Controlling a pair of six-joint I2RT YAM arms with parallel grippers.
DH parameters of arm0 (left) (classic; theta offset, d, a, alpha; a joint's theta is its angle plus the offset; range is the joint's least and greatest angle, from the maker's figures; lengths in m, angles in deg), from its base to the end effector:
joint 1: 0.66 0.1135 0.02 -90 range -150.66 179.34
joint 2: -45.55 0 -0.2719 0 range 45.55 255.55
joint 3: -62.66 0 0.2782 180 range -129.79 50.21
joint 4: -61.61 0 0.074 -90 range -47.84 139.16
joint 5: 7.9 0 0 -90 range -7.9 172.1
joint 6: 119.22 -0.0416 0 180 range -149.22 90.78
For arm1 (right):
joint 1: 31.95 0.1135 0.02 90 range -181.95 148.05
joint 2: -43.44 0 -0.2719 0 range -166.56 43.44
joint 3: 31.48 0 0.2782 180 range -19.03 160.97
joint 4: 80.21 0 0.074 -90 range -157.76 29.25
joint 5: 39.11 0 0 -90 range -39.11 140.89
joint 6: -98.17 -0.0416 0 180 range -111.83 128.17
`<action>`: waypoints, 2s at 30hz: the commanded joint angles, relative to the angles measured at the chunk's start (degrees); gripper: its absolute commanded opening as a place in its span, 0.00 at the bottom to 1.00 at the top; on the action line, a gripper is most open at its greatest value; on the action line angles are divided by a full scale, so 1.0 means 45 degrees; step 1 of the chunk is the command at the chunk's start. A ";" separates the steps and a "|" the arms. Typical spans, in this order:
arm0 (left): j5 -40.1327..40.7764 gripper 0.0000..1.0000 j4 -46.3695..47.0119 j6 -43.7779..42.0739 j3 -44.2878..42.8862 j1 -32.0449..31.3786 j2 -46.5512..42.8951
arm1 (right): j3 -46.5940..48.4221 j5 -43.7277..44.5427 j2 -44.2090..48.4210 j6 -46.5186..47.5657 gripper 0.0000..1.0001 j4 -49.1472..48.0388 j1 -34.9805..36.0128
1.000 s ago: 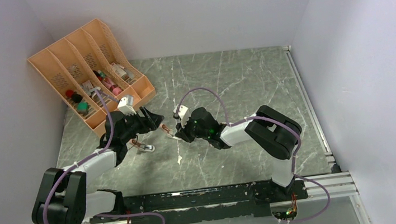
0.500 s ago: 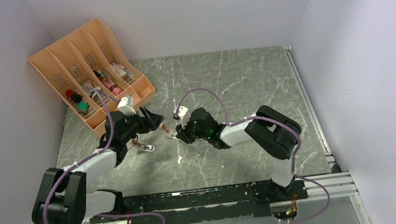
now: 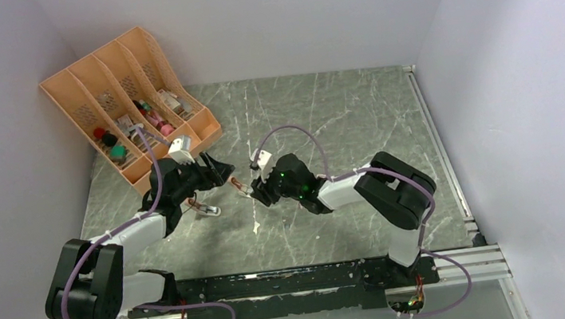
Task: Load the staples into the stapler
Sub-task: Install the staple into the stapler, then adjust the staple in the stapler.
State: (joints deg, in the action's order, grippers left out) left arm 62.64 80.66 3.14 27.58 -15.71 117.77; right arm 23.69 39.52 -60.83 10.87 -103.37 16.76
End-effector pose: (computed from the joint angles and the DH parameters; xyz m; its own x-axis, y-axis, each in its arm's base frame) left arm 0.2536 -0.0825 0.1693 -0.5480 -0.3752 -0.7476 0.3046 0.7428 -0.5962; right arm 0.2396 0.2852 0.1165 -0.2481 -0.3525 -0.9023 -0.8663 0.4977 0.0438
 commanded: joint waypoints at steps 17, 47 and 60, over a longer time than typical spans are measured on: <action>-0.0284 0.80 0.0557 -0.0178 -0.0012 0.0121 0.0014 | 0.0689 0.0804 -0.0068 0.0015 0.28 -0.0505 -0.0091; -0.0284 0.80 0.0562 -0.0199 -0.0008 0.0121 0.0024 | 0.0844 0.0268 -0.0800 0.0123 0.31 0.0175 -0.0087; -0.0748 0.79 0.0033 -0.0160 -0.0516 0.0121 0.0214 | -0.0545 -0.1033 0.0770 0.0906 0.42 -0.2061 -0.0142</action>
State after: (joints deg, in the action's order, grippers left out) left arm 61.85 80.36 2.98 27.34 -15.71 117.97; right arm 23.93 39.32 -60.74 11.81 -106.34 16.41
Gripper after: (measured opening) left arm 0.795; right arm 0.393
